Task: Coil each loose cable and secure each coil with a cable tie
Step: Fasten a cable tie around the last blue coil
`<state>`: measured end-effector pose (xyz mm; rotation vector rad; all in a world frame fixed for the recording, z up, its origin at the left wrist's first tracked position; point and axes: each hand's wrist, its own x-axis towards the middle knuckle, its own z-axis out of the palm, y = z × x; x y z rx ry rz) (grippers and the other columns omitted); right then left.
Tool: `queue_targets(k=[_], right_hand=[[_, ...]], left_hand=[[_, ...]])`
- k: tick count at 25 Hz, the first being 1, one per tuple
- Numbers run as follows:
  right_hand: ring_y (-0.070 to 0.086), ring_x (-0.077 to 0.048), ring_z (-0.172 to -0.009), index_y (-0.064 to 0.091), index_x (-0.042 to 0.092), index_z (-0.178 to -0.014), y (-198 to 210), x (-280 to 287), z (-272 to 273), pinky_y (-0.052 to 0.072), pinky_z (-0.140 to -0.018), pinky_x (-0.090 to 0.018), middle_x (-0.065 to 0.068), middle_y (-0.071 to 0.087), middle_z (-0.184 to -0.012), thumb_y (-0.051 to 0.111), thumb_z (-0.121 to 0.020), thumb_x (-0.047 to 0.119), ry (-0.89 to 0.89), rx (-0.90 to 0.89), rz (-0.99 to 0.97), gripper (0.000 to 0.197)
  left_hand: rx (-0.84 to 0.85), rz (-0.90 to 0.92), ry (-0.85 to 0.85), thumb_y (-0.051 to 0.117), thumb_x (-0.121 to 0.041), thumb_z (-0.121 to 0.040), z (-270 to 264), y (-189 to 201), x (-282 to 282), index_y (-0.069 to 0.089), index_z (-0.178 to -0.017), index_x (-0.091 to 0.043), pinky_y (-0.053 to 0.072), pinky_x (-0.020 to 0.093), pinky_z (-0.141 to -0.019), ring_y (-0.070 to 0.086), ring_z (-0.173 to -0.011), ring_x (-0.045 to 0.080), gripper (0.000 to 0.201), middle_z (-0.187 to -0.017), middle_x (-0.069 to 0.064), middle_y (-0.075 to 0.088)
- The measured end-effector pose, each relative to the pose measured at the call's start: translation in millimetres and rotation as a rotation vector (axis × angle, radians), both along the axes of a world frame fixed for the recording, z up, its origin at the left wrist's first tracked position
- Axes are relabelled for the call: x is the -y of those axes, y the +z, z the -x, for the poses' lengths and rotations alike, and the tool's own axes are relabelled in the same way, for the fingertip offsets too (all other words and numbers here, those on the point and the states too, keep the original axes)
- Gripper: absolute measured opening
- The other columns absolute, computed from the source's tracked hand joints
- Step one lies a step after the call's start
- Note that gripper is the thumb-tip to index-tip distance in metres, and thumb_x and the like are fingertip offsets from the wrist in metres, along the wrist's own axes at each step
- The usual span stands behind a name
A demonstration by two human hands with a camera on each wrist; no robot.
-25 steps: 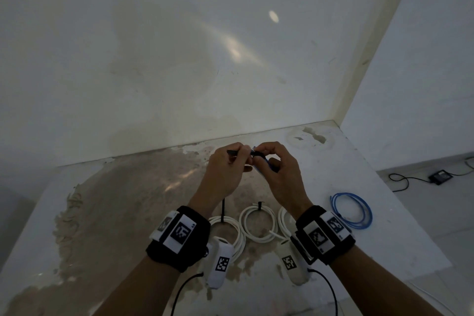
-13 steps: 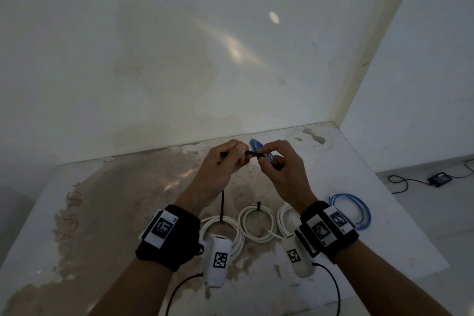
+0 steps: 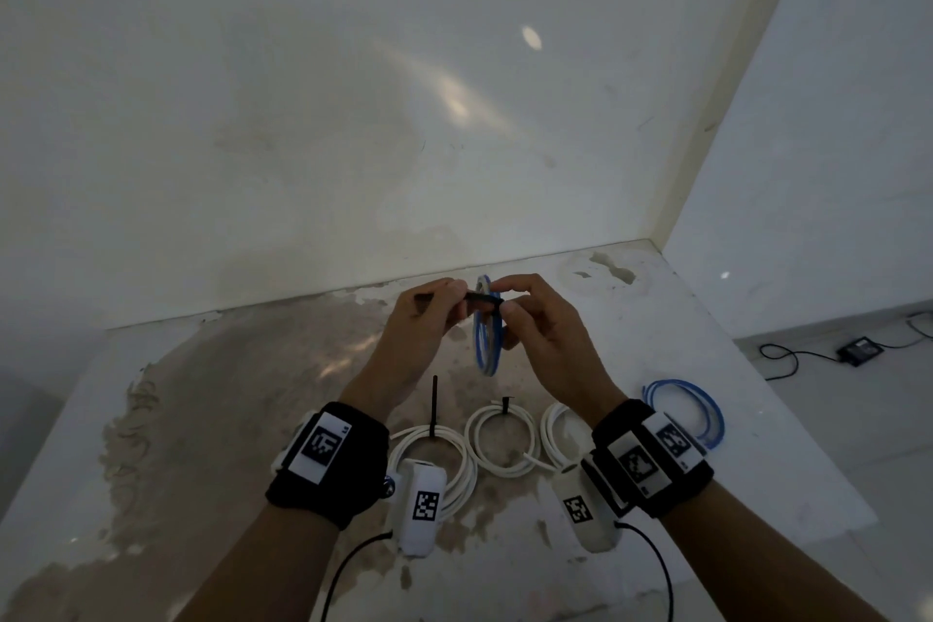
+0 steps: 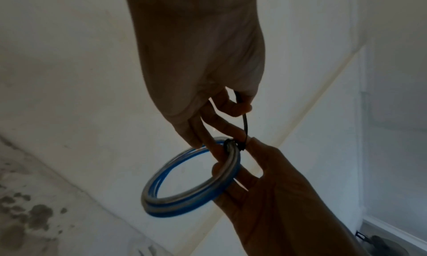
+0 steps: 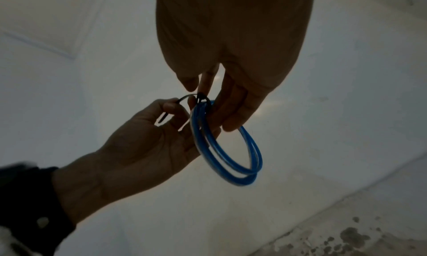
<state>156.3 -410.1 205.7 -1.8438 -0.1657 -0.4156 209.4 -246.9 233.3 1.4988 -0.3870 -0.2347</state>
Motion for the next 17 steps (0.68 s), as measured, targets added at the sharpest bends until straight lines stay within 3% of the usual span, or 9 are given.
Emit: queue_targets(k=[2, 5, 7, 10, 12, 14, 17], right_hand=[[0.071, -0.023, -0.079, 0.062, 0.006, -0.112, 1, 1, 1, 0.061, -0.073, -0.033, -0.01, 0.074, -0.089, 0.054, -0.1, 0.009, 0.045, -0.046, -0.059, 0.014], [0.07, -0.024, -0.077, 0.066, 0.006, -0.102, -2, 0, 3, 0.061, -0.071, -0.032, -0.013, 0.068, -0.089, 0.061, -0.096, 0.006, 0.035, -0.065, -0.086, 0.008], [0.07, -0.022, -0.07, 0.066, 0.013, -0.096, -7, -2, 6, 0.059, -0.067, -0.028, -0.016, 0.066, -0.086, 0.064, -0.094, 0.007, 0.013, -0.085, -0.07, 0.006], [0.068, -0.016, -0.059, 0.063, 0.019, -0.088, -9, -1, 6, 0.056, -0.06, -0.023, -0.015, 0.065, -0.083, 0.066, -0.093, 0.008, -0.032, -0.104, -0.043, 0.012], [0.066, -0.013, -0.055, 0.065, 0.012, -0.091, -8, 2, 5, 0.056, -0.058, -0.025, -0.013, 0.064, -0.084, 0.066, -0.093, 0.008, -0.028, -0.103, -0.036, 0.005], [0.065, -0.013, -0.055, 0.065, 0.004, -0.095, -8, 5, 3, 0.056, -0.057, -0.026, -0.012, 0.065, -0.085, 0.066, -0.093, 0.008, -0.012, -0.101, -0.026, 0.004], [0.064, -0.011, -0.057, 0.067, 0.005, -0.096, -11, 8, 7, 0.055, -0.059, -0.028, -0.006, 0.068, -0.082, 0.066, -0.094, 0.01, -0.02, -0.131, -0.023, 0.006]], left_hand=[[-0.025, -0.026, 0.03, 0.049, -0.021, -0.101, 2, 4, 2, 0.056, -0.058, -0.017, 0.05, 0.048, -0.099, 0.061, -0.078, 0.022, 0.043, -0.062, 0.002, 0.054], [0.019, -0.144, 0.038, 0.044, -0.02, -0.103, 1, 12, 4, 0.05, -0.062, -0.013, 0.054, 0.041, -0.088, 0.063, -0.07, 0.006, 0.042, -0.064, -0.001, 0.056], [0.064, -0.214, 0.014, 0.041, -0.021, -0.104, 3, 16, 5, 0.049, -0.063, -0.015, 0.054, 0.043, -0.086, 0.063, -0.074, 0.008, 0.042, -0.067, -0.003, 0.057], [0.091, -0.237, -0.032, 0.039, -0.02, -0.104, 5, 19, 6, 0.052, -0.064, -0.019, 0.055, 0.042, -0.086, 0.069, -0.095, 0.02, 0.042, -0.069, -0.007, 0.064], [0.181, -0.283, -0.021, 0.04, -0.025, -0.103, 2, 19, 5, 0.054, -0.06, -0.027, 0.051, 0.043, -0.078, 0.066, -0.083, 0.022, 0.045, -0.067, -0.004, 0.063], [0.271, -0.32, -0.005, 0.041, -0.03, -0.101, 3, 21, 5, 0.055, -0.059, -0.029, 0.042, 0.037, -0.066, 0.051, -0.066, 0.02, 0.045, -0.065, 0.008, 0.056], [0.249, -0.332, 0.007, 0.042, -0.022, -0.103, 8, 19, 7, 0.056, -0.066, -0.01, 0.034, 0.016, -0.058, 0.043, -0.054, 0.002, 0.042, -0.054, -0.014, 0.053]])
